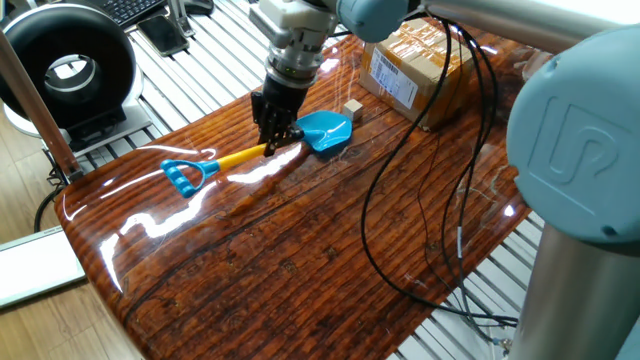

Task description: Use a shovel to scoop up an object

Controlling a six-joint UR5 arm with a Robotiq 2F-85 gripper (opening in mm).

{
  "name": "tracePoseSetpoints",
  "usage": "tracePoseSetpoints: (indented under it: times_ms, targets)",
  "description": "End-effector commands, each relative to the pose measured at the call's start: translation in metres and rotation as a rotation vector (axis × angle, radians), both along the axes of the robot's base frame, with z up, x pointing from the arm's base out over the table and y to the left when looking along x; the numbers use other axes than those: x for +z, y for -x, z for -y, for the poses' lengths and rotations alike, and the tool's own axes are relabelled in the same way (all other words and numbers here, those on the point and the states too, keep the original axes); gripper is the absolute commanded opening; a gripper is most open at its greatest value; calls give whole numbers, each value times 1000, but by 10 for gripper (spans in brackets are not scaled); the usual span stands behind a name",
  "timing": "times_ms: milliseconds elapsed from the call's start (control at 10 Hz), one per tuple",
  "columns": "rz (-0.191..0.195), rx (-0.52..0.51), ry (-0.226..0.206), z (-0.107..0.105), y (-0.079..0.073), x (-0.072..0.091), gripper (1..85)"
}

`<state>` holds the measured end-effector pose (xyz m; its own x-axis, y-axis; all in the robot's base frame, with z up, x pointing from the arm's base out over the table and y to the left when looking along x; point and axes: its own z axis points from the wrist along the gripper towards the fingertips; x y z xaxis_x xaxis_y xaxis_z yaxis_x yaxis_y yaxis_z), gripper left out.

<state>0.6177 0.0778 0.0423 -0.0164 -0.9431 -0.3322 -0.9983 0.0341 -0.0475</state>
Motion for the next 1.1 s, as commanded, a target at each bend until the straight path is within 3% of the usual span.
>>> tracePoseSetpoints:
  times_ms: [0, 800, 1000]
  targets:
    - [9, 31, 1, 24, 1, 0, 10]
    - [20, -11, 12, 27, -6, -1, 10]
    - [6, -34, 15, 28, -4, -1, 10]
